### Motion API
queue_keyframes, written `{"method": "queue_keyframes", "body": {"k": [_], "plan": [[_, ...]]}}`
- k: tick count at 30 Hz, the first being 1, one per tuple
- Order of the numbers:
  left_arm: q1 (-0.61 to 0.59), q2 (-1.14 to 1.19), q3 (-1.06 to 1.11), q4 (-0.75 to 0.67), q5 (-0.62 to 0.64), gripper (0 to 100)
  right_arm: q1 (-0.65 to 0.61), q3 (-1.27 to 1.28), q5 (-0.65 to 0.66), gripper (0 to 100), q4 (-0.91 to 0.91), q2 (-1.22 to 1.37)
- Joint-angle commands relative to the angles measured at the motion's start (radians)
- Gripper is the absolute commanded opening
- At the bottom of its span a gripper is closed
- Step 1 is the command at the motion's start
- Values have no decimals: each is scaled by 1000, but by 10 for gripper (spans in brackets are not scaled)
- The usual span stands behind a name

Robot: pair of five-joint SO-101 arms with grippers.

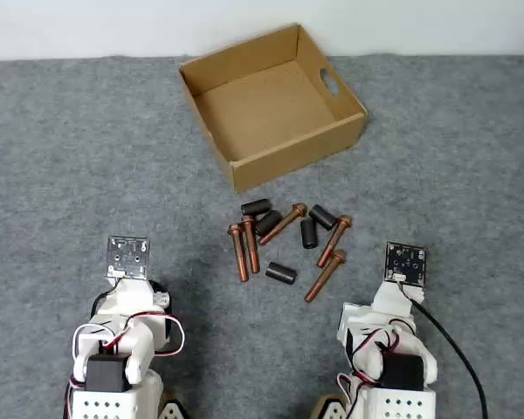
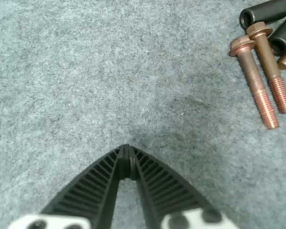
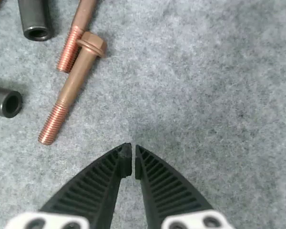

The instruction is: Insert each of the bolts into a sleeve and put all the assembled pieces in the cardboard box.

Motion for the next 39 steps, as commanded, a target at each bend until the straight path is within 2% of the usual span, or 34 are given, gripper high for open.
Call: {"method": "queue_keyframes", "body": {"k": [1, 34, 39], "plan": [[3, -6, -5, 5, 2, 5, 7, 18, 8, 9, -16, -10], [3, -6, -5, 5, 2, 5, 13, 18, 11, 11, -16, -10], [3, -6, -5, 5, 2, 5, 12, -3, 9, 12, -188, -12]]}}
